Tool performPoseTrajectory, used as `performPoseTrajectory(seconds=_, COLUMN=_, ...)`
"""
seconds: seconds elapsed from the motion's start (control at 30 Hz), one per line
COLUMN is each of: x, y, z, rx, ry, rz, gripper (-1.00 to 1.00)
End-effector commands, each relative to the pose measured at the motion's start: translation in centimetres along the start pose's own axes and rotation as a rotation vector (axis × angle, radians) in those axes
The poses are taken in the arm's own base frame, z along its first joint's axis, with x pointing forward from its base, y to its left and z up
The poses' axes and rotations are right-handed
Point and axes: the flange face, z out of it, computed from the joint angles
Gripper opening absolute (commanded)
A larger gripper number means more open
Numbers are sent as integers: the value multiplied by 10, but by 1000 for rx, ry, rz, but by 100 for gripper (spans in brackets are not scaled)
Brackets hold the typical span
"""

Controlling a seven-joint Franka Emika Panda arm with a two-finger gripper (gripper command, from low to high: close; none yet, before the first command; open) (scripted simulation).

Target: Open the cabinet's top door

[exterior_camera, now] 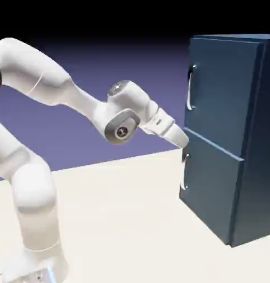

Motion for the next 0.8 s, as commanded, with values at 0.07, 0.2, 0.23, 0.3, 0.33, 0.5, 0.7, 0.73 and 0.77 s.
performPoseTrajectory(seconds=0.07, x=14, y=-7, z=-12, rx=31, ry=30, rz=160, gripper=0)
performPoseTrajectory(seconds=0.2, x=29, y=-16, z=-28, rx=81, ry=63, rz=371, gripper=0)
performPoseTrajectory(seconds=0.23, x=33, y=-18, z=-32, rx=94, ry=70, rz=422, gripper=0)
performPoseTrajectory(seconds=0.3, x=38, y=-22, z=-39, rx=123, ry=81, rz=525, gripper=0)
performPoseTrajectory(seconds=0.33, x=41, y=-24, z=-43, rx=138, ry=86, rz=576, gripper=0)
performPoseTrajectory(seconds=0.5, x=51, y=-34, z=-61, rx=218, ry=98, rz=827, gripper=0)
performPoseTrajectory(seconds=0.7, x=55, y=-46, z=-79, rx=324, ry=87, rz=1117, gripper=0)
performPoseTrajectory(seconds=0.73, x=55, y=-48, z=-81, rx=342, ry=82, rz=1165, gripper=0)
performPoseTrajectory(seconds=0.77, x=54, y=-50, z=-84, rx=360, ry=77, rz=1212, gripper=0)
